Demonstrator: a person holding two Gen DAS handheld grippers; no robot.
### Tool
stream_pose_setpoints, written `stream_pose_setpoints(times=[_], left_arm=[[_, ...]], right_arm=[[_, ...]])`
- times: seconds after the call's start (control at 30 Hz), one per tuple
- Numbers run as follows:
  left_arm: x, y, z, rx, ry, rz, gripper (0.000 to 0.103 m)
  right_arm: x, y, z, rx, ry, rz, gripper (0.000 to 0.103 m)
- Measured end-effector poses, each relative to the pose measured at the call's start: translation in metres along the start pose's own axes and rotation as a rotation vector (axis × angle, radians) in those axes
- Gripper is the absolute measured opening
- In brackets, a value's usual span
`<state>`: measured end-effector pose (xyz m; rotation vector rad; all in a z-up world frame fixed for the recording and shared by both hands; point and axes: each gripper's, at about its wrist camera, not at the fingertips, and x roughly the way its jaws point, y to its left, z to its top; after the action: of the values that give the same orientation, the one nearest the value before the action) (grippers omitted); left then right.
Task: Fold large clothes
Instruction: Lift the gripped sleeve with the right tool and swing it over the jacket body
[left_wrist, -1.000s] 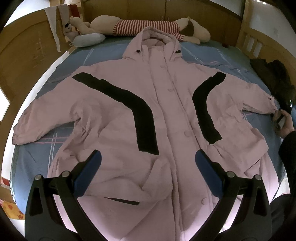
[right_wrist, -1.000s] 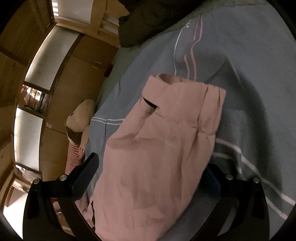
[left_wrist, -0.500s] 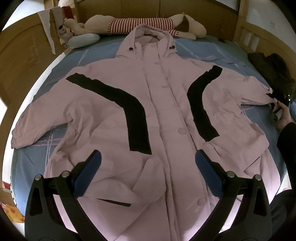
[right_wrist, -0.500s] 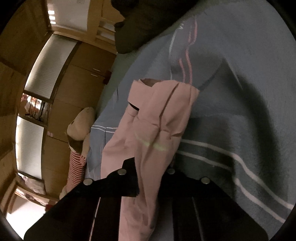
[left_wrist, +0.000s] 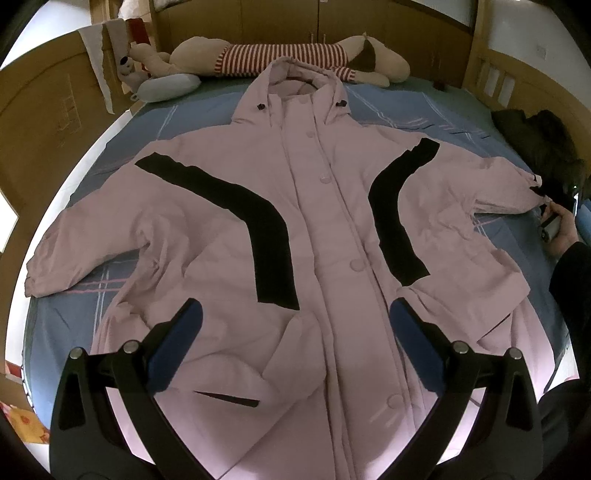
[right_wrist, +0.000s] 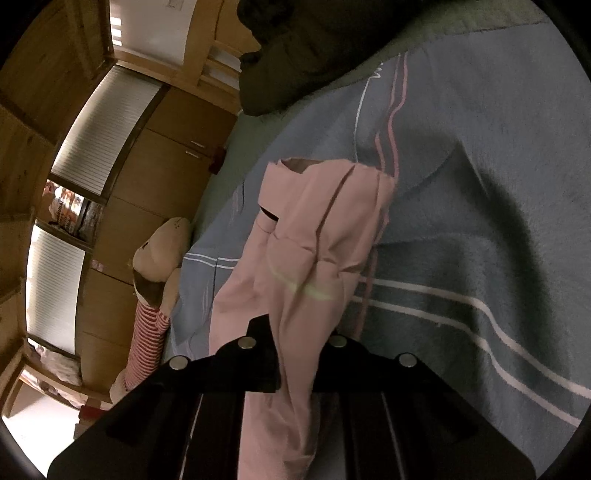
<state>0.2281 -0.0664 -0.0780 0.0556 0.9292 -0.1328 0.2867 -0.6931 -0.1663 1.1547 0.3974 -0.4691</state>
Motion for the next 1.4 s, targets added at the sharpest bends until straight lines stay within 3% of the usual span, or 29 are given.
stream_pose_setpoints(times=[0.2,0.6,1.07,1.4], left_arm=[[-0.001,0.002,0.000,-0.002,0.002,0.000,0.101],[-0.022,0.002,-0.001,-0.013,-0.040,0.000,0.101],[-0.040,0.002,0.002,-0.024,-0.086,-0.012,0.101],[-0.042,0.000,0.000,0.001,-0.102,0.004,0.101]], right_arm=[[-0.005,0.010,-0.002,-0.019,-0.015,-0.019,0.008],[-0.032,0.056,-0.005,-0.073,-0.047,0.078,0.008],[-0.079,0.143,-0.021,-0.122,-0.069,0.309,0.008],[-0.131,0.220,-0.062,-0.232,-0.049,0.471,0.008]])
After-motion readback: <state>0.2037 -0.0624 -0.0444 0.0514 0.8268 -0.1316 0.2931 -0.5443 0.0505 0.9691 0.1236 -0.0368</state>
